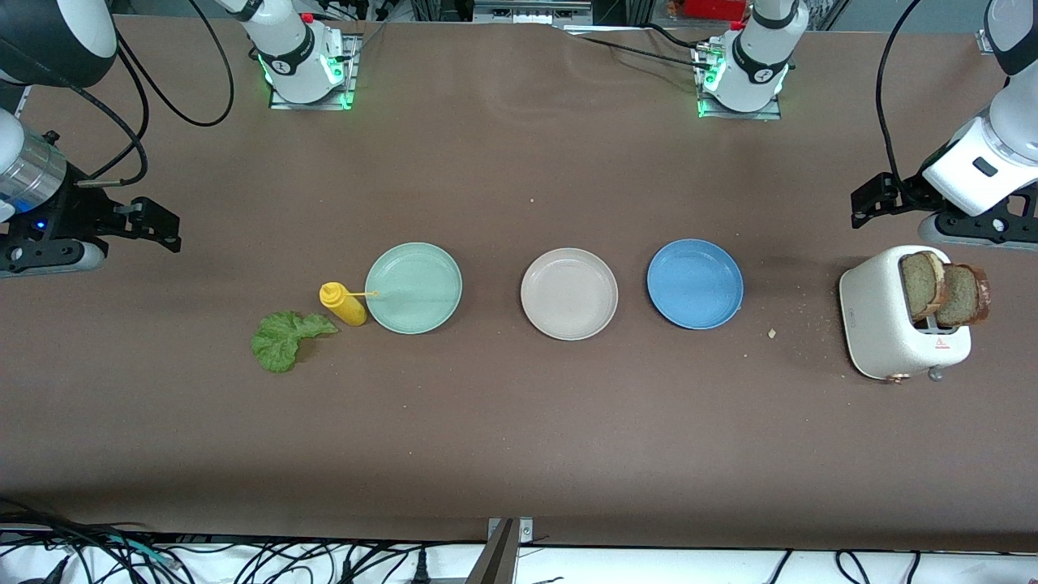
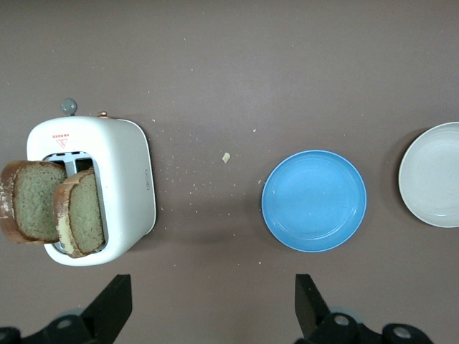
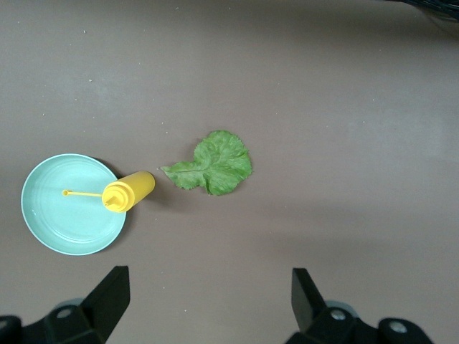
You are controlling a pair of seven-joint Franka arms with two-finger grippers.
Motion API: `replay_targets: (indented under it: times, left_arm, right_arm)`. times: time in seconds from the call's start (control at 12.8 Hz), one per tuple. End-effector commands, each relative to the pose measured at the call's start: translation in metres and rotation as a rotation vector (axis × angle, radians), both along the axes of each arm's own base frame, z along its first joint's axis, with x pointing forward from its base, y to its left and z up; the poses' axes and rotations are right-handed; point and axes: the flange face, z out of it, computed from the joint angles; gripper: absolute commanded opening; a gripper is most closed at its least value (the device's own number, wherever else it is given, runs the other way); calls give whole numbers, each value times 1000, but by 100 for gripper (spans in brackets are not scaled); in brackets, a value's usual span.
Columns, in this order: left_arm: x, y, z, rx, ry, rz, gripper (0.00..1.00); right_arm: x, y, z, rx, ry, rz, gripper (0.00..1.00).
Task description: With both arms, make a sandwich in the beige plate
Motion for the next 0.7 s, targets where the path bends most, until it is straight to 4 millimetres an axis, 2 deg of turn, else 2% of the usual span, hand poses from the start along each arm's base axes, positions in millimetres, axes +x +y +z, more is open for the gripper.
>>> replay_targets:
  times: [0.0,0.47,0.62]
  left_arm:
    - [-2,1,1,-5,0,0,100]
    - [-1,2,0,-4,2,-1,100]
    - [-1,7,0,-7,2,7,100]
  right_arm:
    - [-1,3,6,13,-7,-4,100]
    - [-1,3,6,14,-5,-5,100]
    - [-1,3,6,13,-7,-4,100]
